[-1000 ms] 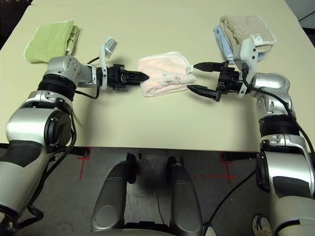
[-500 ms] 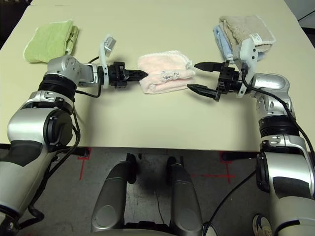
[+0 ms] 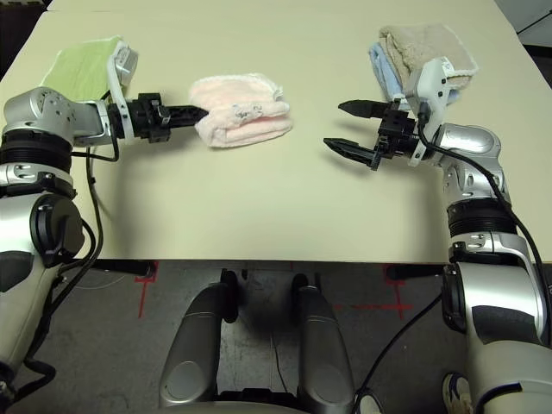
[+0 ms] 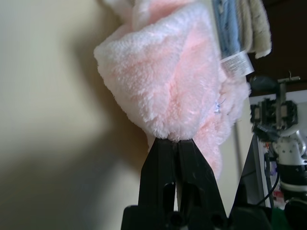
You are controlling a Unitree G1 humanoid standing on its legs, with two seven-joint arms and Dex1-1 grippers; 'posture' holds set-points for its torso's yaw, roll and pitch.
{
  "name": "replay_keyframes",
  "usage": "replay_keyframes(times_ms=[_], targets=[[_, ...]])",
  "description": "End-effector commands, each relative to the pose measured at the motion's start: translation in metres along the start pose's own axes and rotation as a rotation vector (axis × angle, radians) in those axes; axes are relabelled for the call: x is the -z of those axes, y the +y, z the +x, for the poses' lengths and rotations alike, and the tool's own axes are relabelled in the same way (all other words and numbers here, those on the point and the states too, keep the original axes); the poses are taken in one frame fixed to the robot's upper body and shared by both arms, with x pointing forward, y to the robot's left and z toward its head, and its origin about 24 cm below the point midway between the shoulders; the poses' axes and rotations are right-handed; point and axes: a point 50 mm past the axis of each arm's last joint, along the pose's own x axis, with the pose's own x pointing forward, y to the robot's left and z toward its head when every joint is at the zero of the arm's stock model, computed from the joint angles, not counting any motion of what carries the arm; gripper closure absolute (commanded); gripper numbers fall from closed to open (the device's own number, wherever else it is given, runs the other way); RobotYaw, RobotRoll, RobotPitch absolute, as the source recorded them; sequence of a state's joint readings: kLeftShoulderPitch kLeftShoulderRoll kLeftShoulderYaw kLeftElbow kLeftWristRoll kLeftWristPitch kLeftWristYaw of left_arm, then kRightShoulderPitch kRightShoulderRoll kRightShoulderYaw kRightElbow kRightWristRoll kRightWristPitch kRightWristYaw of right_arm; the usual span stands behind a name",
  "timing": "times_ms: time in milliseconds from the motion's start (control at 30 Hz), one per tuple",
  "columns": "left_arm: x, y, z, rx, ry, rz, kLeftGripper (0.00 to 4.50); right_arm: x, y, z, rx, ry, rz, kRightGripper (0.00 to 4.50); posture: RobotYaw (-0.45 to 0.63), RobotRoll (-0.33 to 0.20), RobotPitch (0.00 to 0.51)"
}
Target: Fold the towel and set it aside.
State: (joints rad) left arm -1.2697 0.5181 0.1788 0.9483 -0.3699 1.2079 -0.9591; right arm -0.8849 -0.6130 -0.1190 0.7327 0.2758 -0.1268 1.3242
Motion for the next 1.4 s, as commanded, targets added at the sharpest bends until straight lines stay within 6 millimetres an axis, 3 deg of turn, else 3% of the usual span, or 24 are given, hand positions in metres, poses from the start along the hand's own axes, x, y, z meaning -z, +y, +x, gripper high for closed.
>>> replay_keyframes(times_ms=[33,333,633,967,1400], targets=[[-0.005,-0.005,0.004,0.037,-0.047,0.009,4.48,0.002,0.0,-0.003,-0.002,0.015,-0.003,0.0,0.09,0.0,0.301],[-0.059,-0.036,-0.005,0.07,-0.36,0.156,4.48,0.0,-0.002,-0.004,0.026,-0.011,0.007,0.0,0.08,0.0,0.301],[-0.099,-0.046,-0.038,-0.074,-0.686,0.367,4.48,-0.012,-0.002,0.018,0.065,-0.152,0.087,0.0,0.09,0.0,0.298],[-0.11,-0.03,-0.079,-0.286,-0.978,0.567,4.48,-0.015,0.004,0.025,0.043,-0.166,0.104,0.0,0.09,0.0,0.296],[-0.122,-0.057,-0.086,-0.128,-1.12,0.603,4.48,-0.016,0.006,0.024,0.034,-0.161,0.109,0.0,0.08,0.0,0.294]])
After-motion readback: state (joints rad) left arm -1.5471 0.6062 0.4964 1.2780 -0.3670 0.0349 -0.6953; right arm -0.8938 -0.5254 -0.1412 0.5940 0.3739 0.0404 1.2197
